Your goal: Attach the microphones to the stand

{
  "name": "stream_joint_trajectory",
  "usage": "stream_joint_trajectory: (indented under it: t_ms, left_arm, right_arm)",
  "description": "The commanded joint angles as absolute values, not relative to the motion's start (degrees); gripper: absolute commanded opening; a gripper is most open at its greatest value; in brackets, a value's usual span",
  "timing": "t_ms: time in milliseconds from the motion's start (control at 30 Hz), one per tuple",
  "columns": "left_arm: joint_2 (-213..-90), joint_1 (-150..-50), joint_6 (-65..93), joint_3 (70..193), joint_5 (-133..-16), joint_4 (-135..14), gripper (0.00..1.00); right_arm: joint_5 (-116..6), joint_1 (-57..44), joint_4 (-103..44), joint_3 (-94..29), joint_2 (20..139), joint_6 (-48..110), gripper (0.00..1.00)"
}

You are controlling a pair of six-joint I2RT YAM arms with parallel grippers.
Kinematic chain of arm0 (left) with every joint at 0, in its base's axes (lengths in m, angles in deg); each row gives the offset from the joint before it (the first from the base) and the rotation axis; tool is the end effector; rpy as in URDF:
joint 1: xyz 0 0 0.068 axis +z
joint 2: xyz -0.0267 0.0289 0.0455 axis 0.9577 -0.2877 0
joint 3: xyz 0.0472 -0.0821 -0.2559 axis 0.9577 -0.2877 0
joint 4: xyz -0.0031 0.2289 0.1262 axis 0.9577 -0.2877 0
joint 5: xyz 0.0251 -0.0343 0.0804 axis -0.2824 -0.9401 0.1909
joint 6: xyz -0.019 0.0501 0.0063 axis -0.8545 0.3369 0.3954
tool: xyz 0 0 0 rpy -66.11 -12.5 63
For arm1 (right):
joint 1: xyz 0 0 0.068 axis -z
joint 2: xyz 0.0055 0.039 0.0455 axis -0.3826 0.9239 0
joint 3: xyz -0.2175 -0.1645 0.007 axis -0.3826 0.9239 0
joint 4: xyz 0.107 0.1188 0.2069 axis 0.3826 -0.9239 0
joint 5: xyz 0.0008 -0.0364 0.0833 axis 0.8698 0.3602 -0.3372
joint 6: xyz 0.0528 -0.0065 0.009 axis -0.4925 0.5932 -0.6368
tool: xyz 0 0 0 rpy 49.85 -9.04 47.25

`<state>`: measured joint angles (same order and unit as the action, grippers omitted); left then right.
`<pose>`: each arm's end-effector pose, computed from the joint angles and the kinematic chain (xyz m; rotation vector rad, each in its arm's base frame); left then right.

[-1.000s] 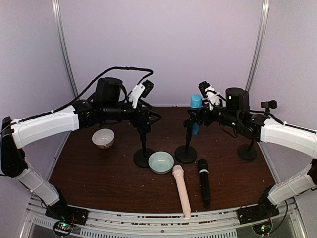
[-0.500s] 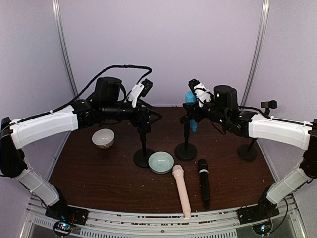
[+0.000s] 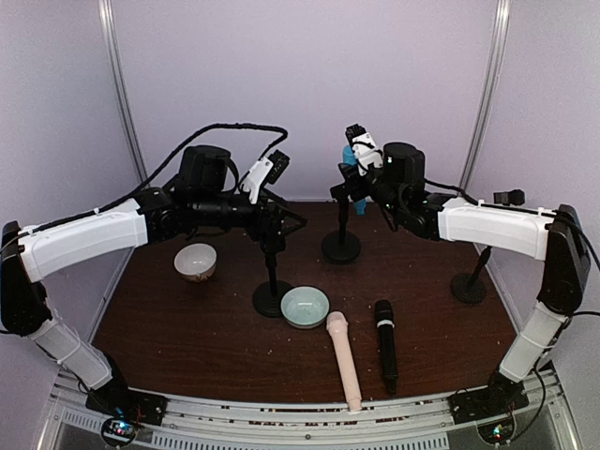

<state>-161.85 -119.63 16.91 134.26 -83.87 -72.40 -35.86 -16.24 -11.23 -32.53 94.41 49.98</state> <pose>0.2371 -0.2642 0.3489 0.8572 1.8468 -0.9215 0.3215 0.2488 0.3409 -0.5548 1.5245 0.1923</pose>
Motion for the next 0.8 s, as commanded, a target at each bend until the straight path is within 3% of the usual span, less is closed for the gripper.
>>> stream_joint_trajectory:
  t_ms: [0,100,467,567,633,767]
  left_arm:
    - [-160.56,-119.87,16.73,136.46,-84.79,-71.95,0.73]
    - [-160.58,-119.89,16.75,136.55,-84.85,-72.04,0.73]
    - [-161.74,-119.86,16.96,136.90,-84.46,-72.78,0.73]
    - [-161.72,-119.91,17.44,136.90,-82.58,-73.21,0.74]
    - [-161.32,-119.87,17.87,136.48,-81.82,-73.25,0.96]
    - [-160.18,-119.87,15.64,136.10,-74.11,-74.91,0.98]
  right_arm:
    - [-32.72,-15.65,-8.26,-36.72,95.69,48.20,0.42]
    - [-32.09,-15.57,-9.18,-37.37,96.64,47.03,0.45]
    - [-27.67,-15.56,-14.77,-36.40,94.94,43.02,0.99]
    - [-25.15,-15.56,-16.78,-32.65,89.55,39.14,1.00]
    - [-21.84,-15.48,-23.20,-32.55,86.41,32.15,1.00]
    - [-23.41,-15.63,-37.93,-31.57,80.75,26.04,1.00]
